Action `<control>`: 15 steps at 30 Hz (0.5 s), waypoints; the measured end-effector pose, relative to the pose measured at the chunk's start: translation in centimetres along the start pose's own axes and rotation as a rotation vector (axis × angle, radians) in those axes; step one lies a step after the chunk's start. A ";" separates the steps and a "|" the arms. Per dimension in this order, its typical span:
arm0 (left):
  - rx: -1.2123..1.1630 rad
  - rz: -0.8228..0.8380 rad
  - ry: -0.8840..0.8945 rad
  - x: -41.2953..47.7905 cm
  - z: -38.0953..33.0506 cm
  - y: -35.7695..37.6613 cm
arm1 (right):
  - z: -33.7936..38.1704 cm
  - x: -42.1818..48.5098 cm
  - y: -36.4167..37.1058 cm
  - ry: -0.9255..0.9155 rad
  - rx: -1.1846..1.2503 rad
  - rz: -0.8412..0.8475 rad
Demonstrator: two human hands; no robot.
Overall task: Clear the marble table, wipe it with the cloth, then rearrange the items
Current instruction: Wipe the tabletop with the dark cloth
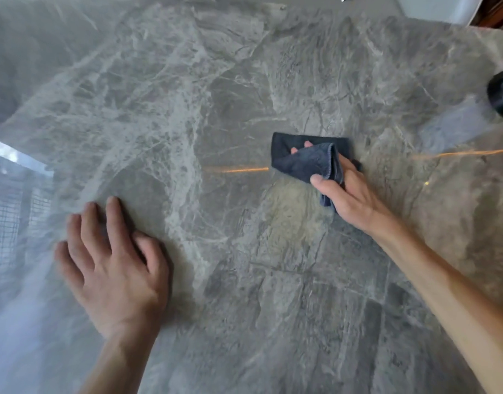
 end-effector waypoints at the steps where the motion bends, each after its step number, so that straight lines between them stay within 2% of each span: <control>1: 0.000 -0.004 0.002 0.0 0.0 0.0 | 0.2 -0.3 0.2 -0.004 0.002 0.026; 4: 0.002 -0.015 0.004 0.0 0.0 0.0 | -0.2 -1.6 0.5 0.035 0.063 0.060; 8: 0.005 -0.007 0.002 0.0 0.0 0.0 | -1.4 -3.9 1.2 0.176 0.193 -0.014; 10: 0.018 -0.003 0.004 0.0 0.1 0.0 | -1.2 -5.5 1.7 0.253 0.299 -0.121; 13: 0.021 0.009 0.003 0.0 0.1 0.1 | -0.8 -7.7 3.0 0.464 0.541 -0.337; 15: 0.022 0.018 0.004 0.0 0.1 0.1 | -0.4 -9.2 4.8 0.597 0.654 -0.414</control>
Point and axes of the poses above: each hand's wrist, its own x-axis towards the middle knuckle, its own y-axis out of the palm, z = x × y, the point moved 7 cm from there along x, towards the middle knuckle, and after that the axes turned 12 degrees about y, right-handed, at the moved point
